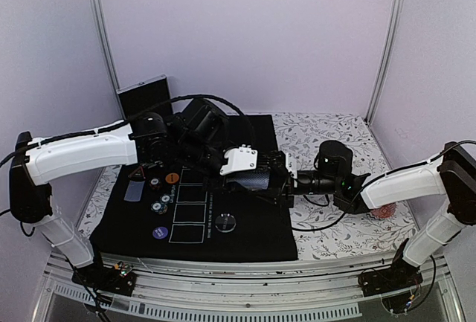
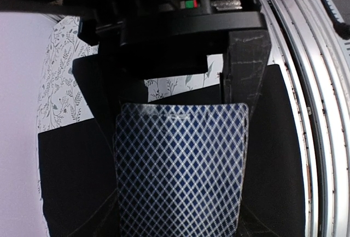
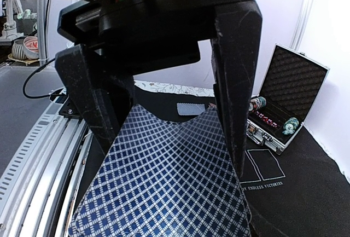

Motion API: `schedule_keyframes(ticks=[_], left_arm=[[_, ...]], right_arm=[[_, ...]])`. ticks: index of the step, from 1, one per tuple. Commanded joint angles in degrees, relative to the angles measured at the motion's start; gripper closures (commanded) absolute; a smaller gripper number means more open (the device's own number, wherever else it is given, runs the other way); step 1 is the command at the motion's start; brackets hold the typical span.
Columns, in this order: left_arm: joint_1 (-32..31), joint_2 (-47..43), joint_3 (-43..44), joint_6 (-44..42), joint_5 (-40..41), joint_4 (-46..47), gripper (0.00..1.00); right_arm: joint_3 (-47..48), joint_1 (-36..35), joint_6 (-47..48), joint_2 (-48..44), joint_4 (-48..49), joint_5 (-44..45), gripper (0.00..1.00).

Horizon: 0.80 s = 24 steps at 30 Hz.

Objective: Distribute texas hold em gaming equipment
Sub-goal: Pass from the left arm to the right

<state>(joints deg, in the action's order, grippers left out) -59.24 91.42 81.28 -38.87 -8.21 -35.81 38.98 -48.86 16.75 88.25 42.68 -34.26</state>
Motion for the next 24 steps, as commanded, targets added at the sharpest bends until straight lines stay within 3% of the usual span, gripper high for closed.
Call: schedule_keyframes(ticks=[1, 5, 9, 14, 21, 24], left_arm=[[-0.7, 0.5, 1.5, 0.4, -0.6, -0.4, 0.46], [-0.7, 0.9, 1.6, 0.6, -0.5, -0.5, 0.46], [-0.6, 1.0, 1.7, 0.7, -1.1, -0.8, 0.45], [-0.7, 1.0, 2.0, 0.7, -1.5, -1.4, 0.45], [-0.7, 0.8, 1.9, 0.6, -1.5, -1.8, 0.44], [-0.7, 0.8, 2.0, 0.7, -0.9, -1.7, 0.45]], right_arm=[[-0.5, -0.3, -0.2, -1.0, 0.6, 0.6, 0.42], [-0.2, -0.2, -0.2, -1.2, 1.3, -0.8, 0.42], [-0.1, -0.2, -1.0, -1.3, 2.7, -1.6, 0.57], [-0.7, -0.2, -2.4, -1.3, 5.0, -2.2, 0.59], [-1.4, -0.2, -2.7, -1.7, 6.3, -1.7, 0.49], [-1.6, -0.2, -2.8, -1.9, 6.4, -2.2, 0.41]])
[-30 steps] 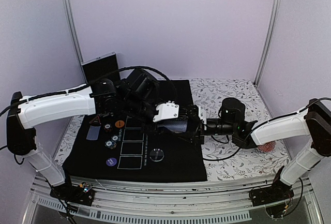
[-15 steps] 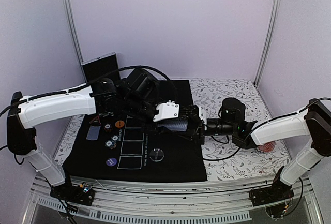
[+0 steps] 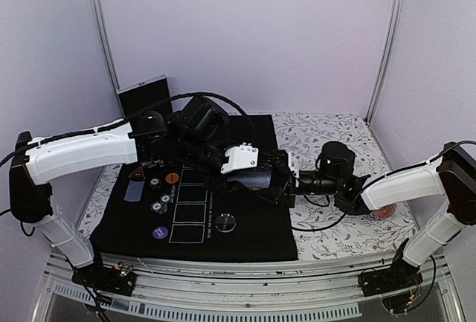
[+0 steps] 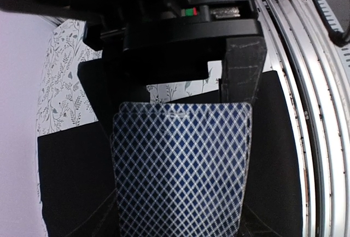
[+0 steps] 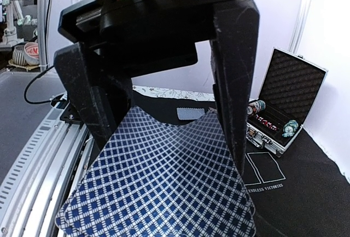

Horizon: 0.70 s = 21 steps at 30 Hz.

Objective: Distribute texas hold em gaming equipment
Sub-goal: Pass from the left arm to the right

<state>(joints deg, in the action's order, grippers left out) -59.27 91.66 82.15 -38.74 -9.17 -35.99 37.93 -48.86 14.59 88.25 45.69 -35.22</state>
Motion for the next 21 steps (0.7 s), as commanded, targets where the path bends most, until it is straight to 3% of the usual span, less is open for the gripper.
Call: schedule_keyframes(ticks=[1, 10, 14, 21], left_arm=[[-0.6, 0.5, 1.2, 0.7, 0.4, -1.5, 0.45], [-0.6, 0.2, 0.7, 0.7, 1.0, -0.5, 0.46], [-0.5, 0.0, 0.8, 0.6, 1.3, -0.5, 0.46], [-0.6, -0.6, 0.2, 0.4, 1.8, 0.6, 0.46]], right_arm=[[-0.9, -0.1, -1.1, -2.2, 3.9, -1.4, 0.38], [-4.2, 1.1, -10.5, -6.3, 4.7, -2.5, 0.1], [-5.8, 1.3, -16.8, -9.4, 3.9, -2.4, 0.06], [-6.2, 2.8, -37.6, -15.4, -0.1, 3.9, 0.05]])
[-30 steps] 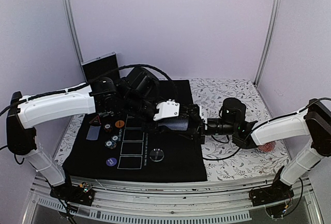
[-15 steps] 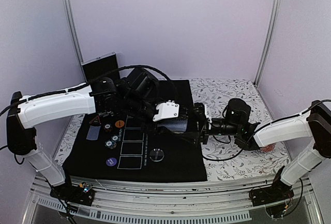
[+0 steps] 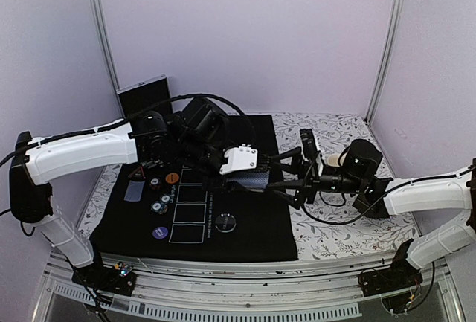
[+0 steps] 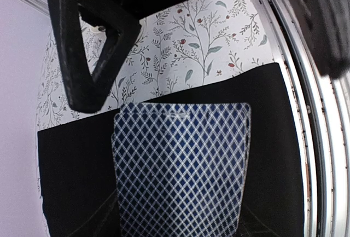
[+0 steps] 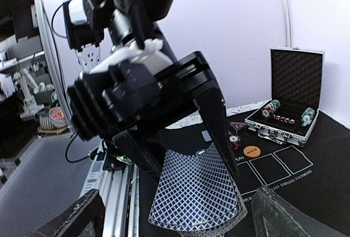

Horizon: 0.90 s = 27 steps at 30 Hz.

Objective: Distribute texas hold em gaming equipment
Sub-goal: Pass from the left arm to the right

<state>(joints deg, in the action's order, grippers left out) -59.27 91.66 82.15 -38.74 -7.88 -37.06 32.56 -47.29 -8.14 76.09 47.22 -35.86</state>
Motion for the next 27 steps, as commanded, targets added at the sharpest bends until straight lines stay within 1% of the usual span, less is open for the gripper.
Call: schedule_keyframes(ticks=[1, 3, 4, 5, 6, 11, 15, 19, 24, 27], left_arm=[[-0.6, -0.6, 0.1, 0.3, 0.4, 1.8, 0.46], [-0.6, -0.6, -0.1, 0.4, 0.3, 2.2, 0.46], [-0.6, -0.6, -0.1, 0.4, 0.2, 2.3, 0.46], [-0.5, -0.6, -0.1, 0.5, 0.1, 2.3, 0.46], [-0.5, -0.6, -0.2, 0.6, 0.0, 2.3, 0.46], [-0.6, -0.9, -0.2, 0.6, 0.2, 2.3, 0.46], [-0.6, -0.9, -0.6, 0.7, -0.3, 2.9, 0.46], [-0.5, -0.7, -0.9, 0.9, -0.6, 3.0, 0.46], [-0.6, -0.6, -0.9, 0.8, -0.6, 3.3, 0.46], [-0.6, -0.3, -1.0, 0.7, 0.0, 3.7, 0.46]], right_arm=[[-1.0, 1.4, -19.7, -3.4, -2.0, 6.8, 0.06], [0.2, 1.4, -25.4, -3.4, -5.1, 10.7, 0.08], [1.0, 1.4, -28.5, -3.2, -8.2, 12.6, 0.08], [1.9, 1.5, -30.0, -2.9, -11.7, 13.9, 0.08], [2.6, 1.4, -31.5, -2.5, -13.2, 14.2, 0.09], [4.7, 1.2, -35.5, 1.0, -13.0, 9.8, 0.09], [5.4, 0.6, -36.1, 5.0, -8.6, 5.7, 0.12], [5.9, 0.5, -38.1, 8.4, -4.7, 2.2, 0.2], [7.2, -0.1, -38.7, 10.6, -3.4, 0.8, 0.33], [8.4, -0.4, -39.5, 12.6, -3.2, -1.8, 0.41]])
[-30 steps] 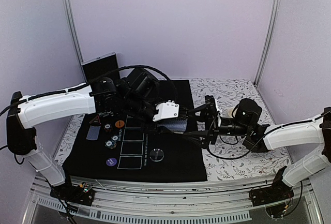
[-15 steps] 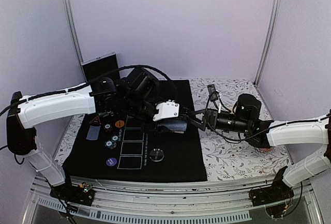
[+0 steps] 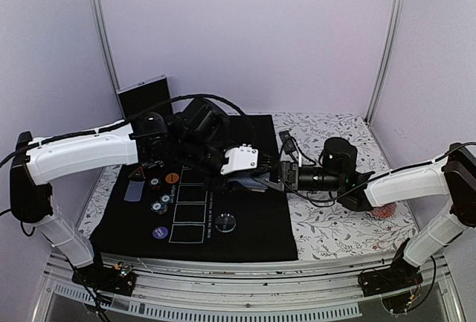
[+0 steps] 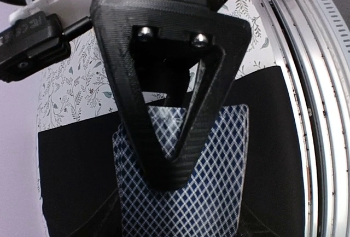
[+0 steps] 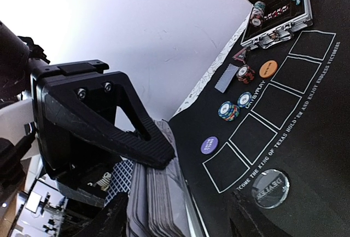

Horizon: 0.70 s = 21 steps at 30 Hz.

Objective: Distribute texas hold em gaming equipment
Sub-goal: Pass from the left arm to the right

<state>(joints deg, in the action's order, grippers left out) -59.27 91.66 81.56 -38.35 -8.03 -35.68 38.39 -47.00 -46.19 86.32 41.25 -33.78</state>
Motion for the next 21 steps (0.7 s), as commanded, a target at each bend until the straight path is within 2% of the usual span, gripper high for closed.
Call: schedule_keyframes(ticks=[1, 3, 8, 9, 11, 14, 18, 21], left_arm=[[-0.6, -0.1, -0.5, 0.3, 0.3, 2.4, 0.46], [-0.5, 0.1, -0.8, 0.3, 1.0, 2.4, 0.46], [-0.5, -0.4, -1.2, 0.8, 2.0, 2.4, 0.45], [-0.5, -0.6, -1.1, 1.2, 1.8, 2.5, 0.4], [-0.6, -1.4, -1.4, 3.1, 0.6, 3.3, 0.23], [-0.6, -4.3, -2.8, 9.1, -3.9, 6.5, 0.03], [1.1, -11.8, -9.1, 21.7, -9.7, 17.5, 0.02], [6.3, -17.7, -14.8, 35.9, -13.5, 26.2, 0.02]], right_arm=[[2.7, -0.7, -2.1, 2.9, 2.7, -4.3, 0.45], [2.7, -0.7, -2.6, 3.3, 2.7, -4.9, 0.58], [2.3, -0.7, -1.9, 1.5, 1.5, -5.0, 0.8], [2.2, -0.7, -1.6, 0.8, 1.0, -4.8, 0.87], [1.8, -0.6, 0.0, -0.6, -0.5, -3.8, 0.97], [1.1, -0.6, 2.0, -2.8, -2.6, -2.0, 0.98], [0.4, -0.2, 4.5, -4.8, -4.4, -1.6, 0.98], [0.8, -0.2, 6.8, -5.6, -6.4, -1.6, 0.98]])
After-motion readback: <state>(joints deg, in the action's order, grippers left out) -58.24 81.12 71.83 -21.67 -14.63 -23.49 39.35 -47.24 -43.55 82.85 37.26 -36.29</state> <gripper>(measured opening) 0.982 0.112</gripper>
